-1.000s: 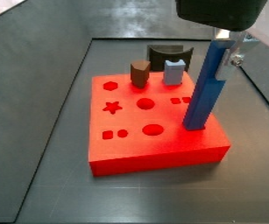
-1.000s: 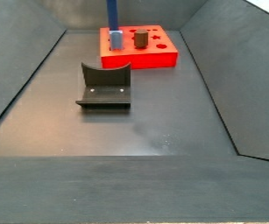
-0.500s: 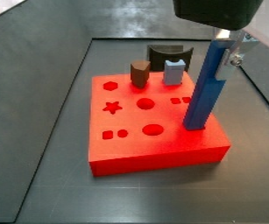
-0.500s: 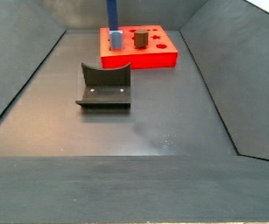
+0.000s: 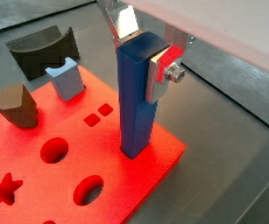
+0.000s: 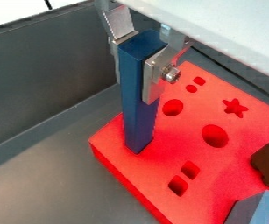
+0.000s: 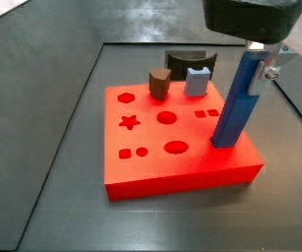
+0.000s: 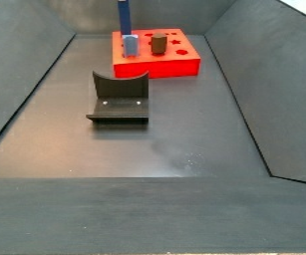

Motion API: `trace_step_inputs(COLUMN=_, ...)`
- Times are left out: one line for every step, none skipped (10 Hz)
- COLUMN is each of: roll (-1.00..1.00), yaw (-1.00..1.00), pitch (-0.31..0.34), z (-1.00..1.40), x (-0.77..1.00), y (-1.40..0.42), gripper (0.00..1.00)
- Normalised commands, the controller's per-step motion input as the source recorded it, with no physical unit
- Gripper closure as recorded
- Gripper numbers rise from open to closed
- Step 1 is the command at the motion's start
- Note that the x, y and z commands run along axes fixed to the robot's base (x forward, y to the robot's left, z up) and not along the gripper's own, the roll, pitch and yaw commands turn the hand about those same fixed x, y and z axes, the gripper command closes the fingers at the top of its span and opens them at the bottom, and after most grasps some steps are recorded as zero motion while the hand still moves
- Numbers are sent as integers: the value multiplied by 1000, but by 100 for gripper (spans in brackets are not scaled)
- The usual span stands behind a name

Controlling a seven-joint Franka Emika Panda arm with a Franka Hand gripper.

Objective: Pick up the rectangle object. Move up. Move to above the board. Insert the rectangle object.
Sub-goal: Insert the rectangle object.

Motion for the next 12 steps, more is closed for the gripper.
trace_step_inputs(roll=0, yaw=0, pitch=0, z=-177, x=63, y=0, gripper=100)
trace_step_inputs(roll=0, yaw=0, pitch=0, z=-197, x=11, y=0, gripper=100)
trace_step_inputs(roll=0, yaw=0, pitch=0, z=-191, x=0, y=0, gripper=100)
trace_step_inputs(roll=0, yaw=0, pitch=0, z=-174, x=0, y=0, gripper=100)
trace_step_inputs(roll=0, yaw=0, pitch=-9, z=-171, x=0, y=0, gripper=100)
trace_step_inputs(roll=0, yaw=0, pitch=-13, z=-163, x=0, y=0, gripper=100)
trace_step_inputs(roll=0, yaw=0, pitch=-30, z=-169, x=0, y=0, gripper=100)
trace_step_inputs(roll=0, yaw=0, pitch=-57, z=-229, x=0, y=0, gripper=100)
trace_step_inputs(roll=0, yaw=0, pitch=-26, z=-231, x=0, y=0, gripper=100)
trace_step_inputs(roll=0, yaw=0, pitch=-6, z=-237, x=0, y=0, gripper=100)
trace_step_inputs(roll=0, yaw=0, pitch=-10, z=-240, x=0, y=0, gripper=100)
trace_step_inputs(roll=0, yaw=0, pitch=0, z=-189, x=0, y=0, gripper=100)
